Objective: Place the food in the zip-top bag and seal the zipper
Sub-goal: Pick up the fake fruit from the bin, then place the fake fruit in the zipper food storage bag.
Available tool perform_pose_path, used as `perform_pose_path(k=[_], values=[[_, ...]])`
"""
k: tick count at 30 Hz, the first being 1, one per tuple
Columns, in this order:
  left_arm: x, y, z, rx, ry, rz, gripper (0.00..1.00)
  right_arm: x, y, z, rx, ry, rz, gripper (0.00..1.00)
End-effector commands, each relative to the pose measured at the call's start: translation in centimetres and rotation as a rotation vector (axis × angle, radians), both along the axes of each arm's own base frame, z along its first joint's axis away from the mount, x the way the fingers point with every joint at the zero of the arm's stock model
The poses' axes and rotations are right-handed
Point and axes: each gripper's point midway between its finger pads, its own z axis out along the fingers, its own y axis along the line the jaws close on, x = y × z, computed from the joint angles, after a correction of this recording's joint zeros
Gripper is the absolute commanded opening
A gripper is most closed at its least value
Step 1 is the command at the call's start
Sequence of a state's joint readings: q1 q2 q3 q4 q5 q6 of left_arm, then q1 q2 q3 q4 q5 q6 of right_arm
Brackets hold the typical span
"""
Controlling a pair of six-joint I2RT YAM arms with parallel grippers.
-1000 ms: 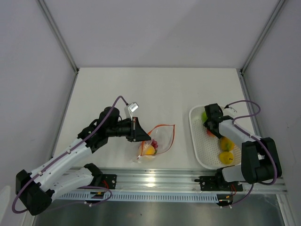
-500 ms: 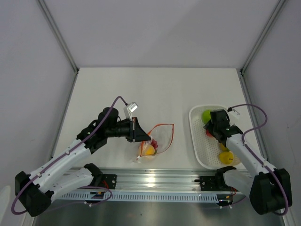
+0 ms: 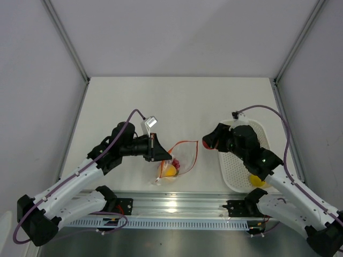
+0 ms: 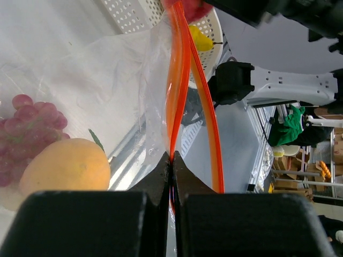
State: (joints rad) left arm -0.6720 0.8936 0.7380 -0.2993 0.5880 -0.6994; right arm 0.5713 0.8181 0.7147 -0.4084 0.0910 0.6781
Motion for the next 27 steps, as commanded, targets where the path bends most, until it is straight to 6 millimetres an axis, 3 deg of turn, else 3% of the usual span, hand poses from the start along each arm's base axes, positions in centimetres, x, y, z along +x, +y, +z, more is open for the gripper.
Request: perform_pose_path(k=[1,3,5,6,8,9,10,15,27], values=[[-0.1,-0.3,1.3,-0.039,-0.039,-0.022,0.01,-1.4,5.4,8.0,0.075,-0.254,0.220,0.15],[-0.1,-0.3,1.2,-0.037,-0.036,-0.022,0.01,-3.3,8.8,9.6,0.078,-0.294,0.323,0.18],[-0.1,-0.4,1.2,-0.038,-0.032,-0.025,0.01,-3.7,10.3,10.3,0.027,-0.341,0.333,0.21],[-0.1,-0.4,1.2,-0.039,-0.031,-0.024,0.01,-5.2,12.0,11.5,0.027,-0.367,0.380,0.22],[-0.2,-0.4,1.2,-0.041,-0.026,-0.027,0.01,-4.8,13.5,10.5,-0.061,-0.366,0.372,0.24],[-0.3,-0.4,1.3,-0.043,-0.030,-0.027,0.01,-5.0,14.3,11.2,-0.064,-0.374,0.385,0.24],[-0.2,-0.3,1.4,-0.043,-0.032,-0.023,0.01,-5.3,15.6,10.1,-0.104,-0.357,0.406,0.24],[-0.4,-0.1,1.6,-0.043,-0.040,-0.019,0.01,-5.0,16.6,9.2,-0.161,-0.352,0.380,0.25],[-0.3,0.0,1.4,-0.037,-0.041,-0.014,0.01,-6.1,15.4,9.0,-0.156,-0.351,0.380,0.27]])
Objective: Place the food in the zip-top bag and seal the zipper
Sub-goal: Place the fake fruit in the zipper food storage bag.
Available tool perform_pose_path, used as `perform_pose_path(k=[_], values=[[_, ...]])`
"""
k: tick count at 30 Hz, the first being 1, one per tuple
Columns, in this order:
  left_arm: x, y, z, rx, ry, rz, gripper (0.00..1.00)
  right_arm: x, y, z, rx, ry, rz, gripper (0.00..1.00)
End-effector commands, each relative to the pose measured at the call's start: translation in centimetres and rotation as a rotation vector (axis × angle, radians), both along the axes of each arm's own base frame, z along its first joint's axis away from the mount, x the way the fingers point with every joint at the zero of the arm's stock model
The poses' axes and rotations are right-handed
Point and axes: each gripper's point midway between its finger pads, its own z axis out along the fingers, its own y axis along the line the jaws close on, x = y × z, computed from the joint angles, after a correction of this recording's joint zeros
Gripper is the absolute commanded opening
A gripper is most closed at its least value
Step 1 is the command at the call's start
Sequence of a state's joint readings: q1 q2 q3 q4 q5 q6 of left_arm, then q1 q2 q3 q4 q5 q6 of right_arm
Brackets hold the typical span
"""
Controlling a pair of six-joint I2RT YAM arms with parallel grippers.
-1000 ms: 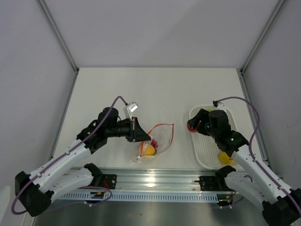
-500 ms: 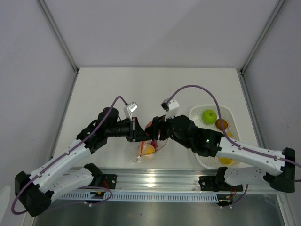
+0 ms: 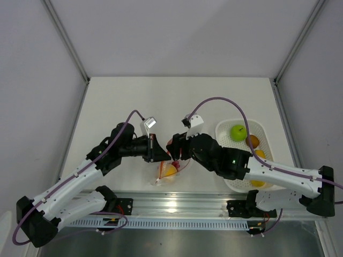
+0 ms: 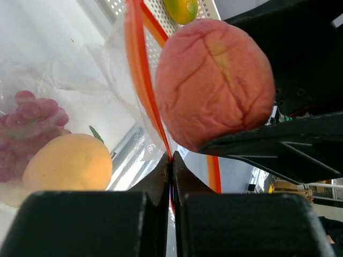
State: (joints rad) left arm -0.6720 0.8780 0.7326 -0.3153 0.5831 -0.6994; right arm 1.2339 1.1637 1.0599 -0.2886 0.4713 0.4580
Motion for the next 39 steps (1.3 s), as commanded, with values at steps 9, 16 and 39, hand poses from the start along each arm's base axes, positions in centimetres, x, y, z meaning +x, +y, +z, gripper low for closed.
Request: perform_pose_path(k=[9,16,39], values=[[0.5,-0.3,2.4,-0.034,-0.072,-0.008,0.00,-1.3,-1.9,1.4,0.025,-0.029,-0.024,0.44],[0.6,-0.3,2.9,-0.035,-0.077,-0.004,0.01,-1.3,-1.6,1.1,0.010,-0.026,-0.019,0.83],[0.1,-0.1,2.4,-0.041,-0.065,-0.007,0.01,2.8,-12.8,-1.0,0.094,0.114,-0.570,0.99]])
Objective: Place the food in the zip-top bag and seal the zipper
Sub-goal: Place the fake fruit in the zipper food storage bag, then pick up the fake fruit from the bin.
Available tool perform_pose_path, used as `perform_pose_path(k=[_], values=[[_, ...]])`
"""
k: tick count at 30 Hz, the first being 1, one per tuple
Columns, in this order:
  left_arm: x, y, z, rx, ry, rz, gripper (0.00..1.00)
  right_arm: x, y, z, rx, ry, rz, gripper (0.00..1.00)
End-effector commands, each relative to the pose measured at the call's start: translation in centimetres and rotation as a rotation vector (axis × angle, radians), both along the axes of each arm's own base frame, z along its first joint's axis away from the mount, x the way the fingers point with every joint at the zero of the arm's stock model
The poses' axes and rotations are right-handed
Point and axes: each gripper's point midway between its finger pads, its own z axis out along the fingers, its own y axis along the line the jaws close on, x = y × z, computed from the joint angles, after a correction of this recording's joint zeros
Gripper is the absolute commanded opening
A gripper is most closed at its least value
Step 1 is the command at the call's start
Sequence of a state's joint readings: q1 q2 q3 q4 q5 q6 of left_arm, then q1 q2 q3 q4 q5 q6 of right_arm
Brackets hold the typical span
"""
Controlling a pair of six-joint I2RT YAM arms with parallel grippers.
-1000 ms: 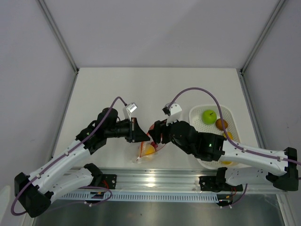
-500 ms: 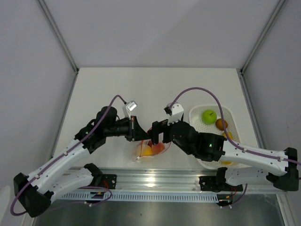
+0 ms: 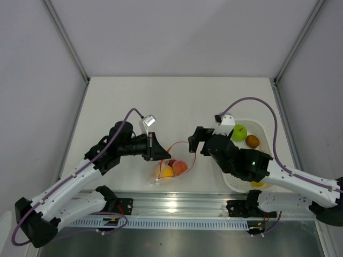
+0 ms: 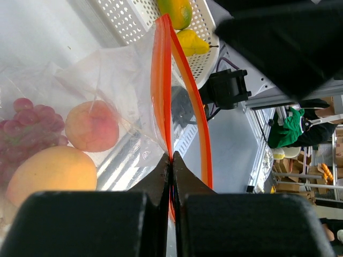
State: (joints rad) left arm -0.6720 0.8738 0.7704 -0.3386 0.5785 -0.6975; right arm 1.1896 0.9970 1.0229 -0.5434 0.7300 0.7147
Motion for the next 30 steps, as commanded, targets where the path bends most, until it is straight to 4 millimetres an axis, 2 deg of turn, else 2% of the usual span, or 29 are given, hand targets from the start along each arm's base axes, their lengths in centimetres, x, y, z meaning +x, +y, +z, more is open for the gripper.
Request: perform_pose_path(k=[1,4,7,8,11,12,15,20,22,30], values=[[0.0,-0.1,1.0,-0.030,-0.046,-0.009,0.01,1.4,-5.3,-1.3,0.064,0.057,-0.252,0.99],[0.0,-0.1,0.8,-0.029,-0.044,-0.010,0.01,1.5,-8.1,-2.6,0.104,0.104,-0.374,0.99],[0.0,-0.1,0.8,-0.031,-0.044,-0.011,0.01,1.4,-12.2,-4.2,0.142,0.143,-0.559,0.99],[-0.1,-0.1,0.8,-0.034,-0.043,-0.013,0.01,1.1,-14.1,-5.1,0.109,0.165,-0.624,0.99],[-0.1,-0.1,0.5,-0.030,-0.037,-0.013,0.01,1.0,-16.9,-6.1,0.132,0.201,-0.785,0.99],[-0.1,-0.2,0.4,-0.030,-0.035,-0.016,0.01,0.5,-18.0,-6.8,0.085,0.227,-0.833,0.99],[-0.1,-0.3,0.5,-0.036,-0.033,-0.020,0.00,0.2,-20.0,-8.4,0.066,0.284,-0.973,0.99],[-0.1,-0.4,0.5,-0.039,-0.026,-0.022,0.01,0.5,-21.0,-11.3,0.026,0.389,-1.041,0.99],[-0.1,-0.3,0.4,-0.038,-0.025,-0.022,0.01,0.5,-22.2,-12.5,0.003,0.422,-1.097,0.99],[-0.3,-0.2,0.4,-0.035,-0.026,-0.020,0.00,0.3,-25.9,-15.3,-0.057,0.496,-1.213,0.99]])
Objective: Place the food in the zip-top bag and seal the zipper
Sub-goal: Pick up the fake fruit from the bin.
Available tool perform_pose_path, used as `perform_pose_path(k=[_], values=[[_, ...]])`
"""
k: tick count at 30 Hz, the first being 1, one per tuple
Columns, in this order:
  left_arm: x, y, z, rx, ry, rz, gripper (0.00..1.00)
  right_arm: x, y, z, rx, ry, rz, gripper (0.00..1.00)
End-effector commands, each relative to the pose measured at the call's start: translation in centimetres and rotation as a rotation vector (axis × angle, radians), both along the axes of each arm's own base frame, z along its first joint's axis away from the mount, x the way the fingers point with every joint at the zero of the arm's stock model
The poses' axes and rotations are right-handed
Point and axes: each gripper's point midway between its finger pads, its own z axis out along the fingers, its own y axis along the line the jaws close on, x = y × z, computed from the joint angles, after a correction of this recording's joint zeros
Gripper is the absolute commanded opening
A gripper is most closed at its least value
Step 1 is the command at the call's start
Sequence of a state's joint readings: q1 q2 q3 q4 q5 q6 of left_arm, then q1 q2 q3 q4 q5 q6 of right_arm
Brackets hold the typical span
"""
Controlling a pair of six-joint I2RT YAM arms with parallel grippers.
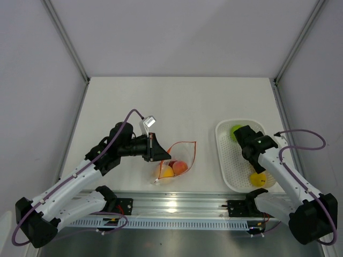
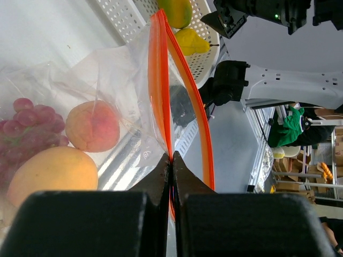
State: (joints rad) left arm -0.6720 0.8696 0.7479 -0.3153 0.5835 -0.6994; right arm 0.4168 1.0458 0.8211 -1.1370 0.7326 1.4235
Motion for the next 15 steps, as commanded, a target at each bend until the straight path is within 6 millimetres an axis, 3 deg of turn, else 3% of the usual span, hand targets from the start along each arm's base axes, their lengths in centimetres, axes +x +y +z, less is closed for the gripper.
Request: perform_pose_path(k=[1,8,15], values=[[-0.2,-0.1,0.8,-0.030,-0.025,-0.014,0.01,-0.2,-1.5,-1.0,-0.008,0.026,-0.042,0.99],[-0.2,-0.2,0.2,-0.020,-0.011,-0.022,0.01,-1.9,-3.3,-3.0,0.003,0.052,-0.142,0.97],[0.0,-0.2,0.5,-0.009,-0.003,-0.017,0.01,-2.1,-3.3,-4.4,0.021,0.077,-0.150,0.96]])
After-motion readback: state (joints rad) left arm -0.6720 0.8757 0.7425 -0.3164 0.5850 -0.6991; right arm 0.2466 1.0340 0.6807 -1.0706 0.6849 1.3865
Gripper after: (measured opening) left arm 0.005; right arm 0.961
